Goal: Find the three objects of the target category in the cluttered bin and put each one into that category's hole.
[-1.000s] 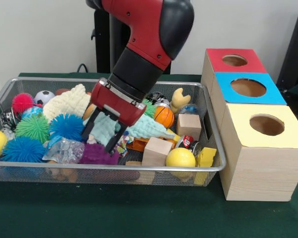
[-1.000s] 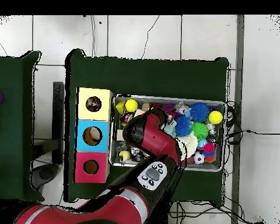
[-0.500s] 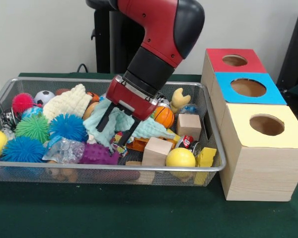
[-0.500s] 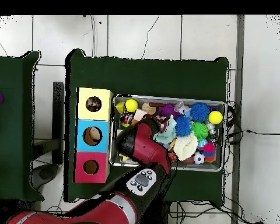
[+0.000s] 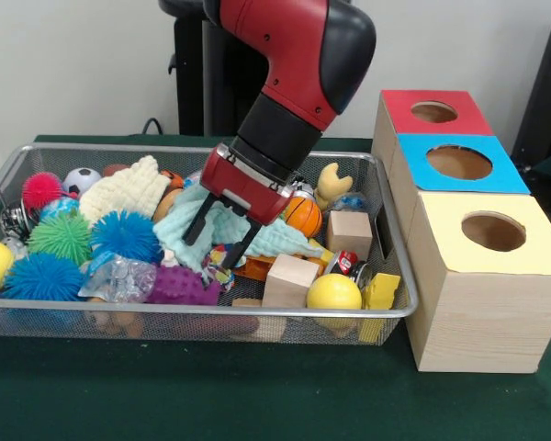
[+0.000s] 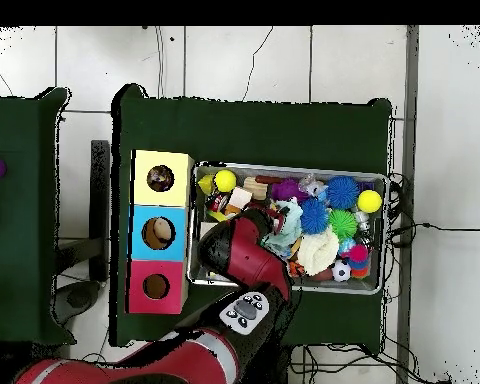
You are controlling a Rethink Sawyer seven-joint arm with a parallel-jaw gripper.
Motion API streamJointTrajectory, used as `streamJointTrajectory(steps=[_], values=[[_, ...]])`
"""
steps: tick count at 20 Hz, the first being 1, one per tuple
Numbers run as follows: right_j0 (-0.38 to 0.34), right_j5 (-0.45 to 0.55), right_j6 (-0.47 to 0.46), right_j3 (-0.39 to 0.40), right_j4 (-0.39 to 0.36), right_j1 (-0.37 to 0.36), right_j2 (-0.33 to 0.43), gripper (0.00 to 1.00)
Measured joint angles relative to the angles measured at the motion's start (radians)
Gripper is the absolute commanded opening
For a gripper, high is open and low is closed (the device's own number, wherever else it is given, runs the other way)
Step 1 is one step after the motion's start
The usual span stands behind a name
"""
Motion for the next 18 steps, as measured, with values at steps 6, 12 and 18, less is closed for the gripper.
streamJointTrajectory(steps=[6,12,18], values=[[-0.036,-0.07,0.0,0.0,0.0,0.018,0.033,1.0],[-0.049,-0.136,0.0,0.0,0.0,0.043,0.054,1.0],[-0.054,-0.169,0.0,0.0,0.0,0.051,0.077,1.0]])
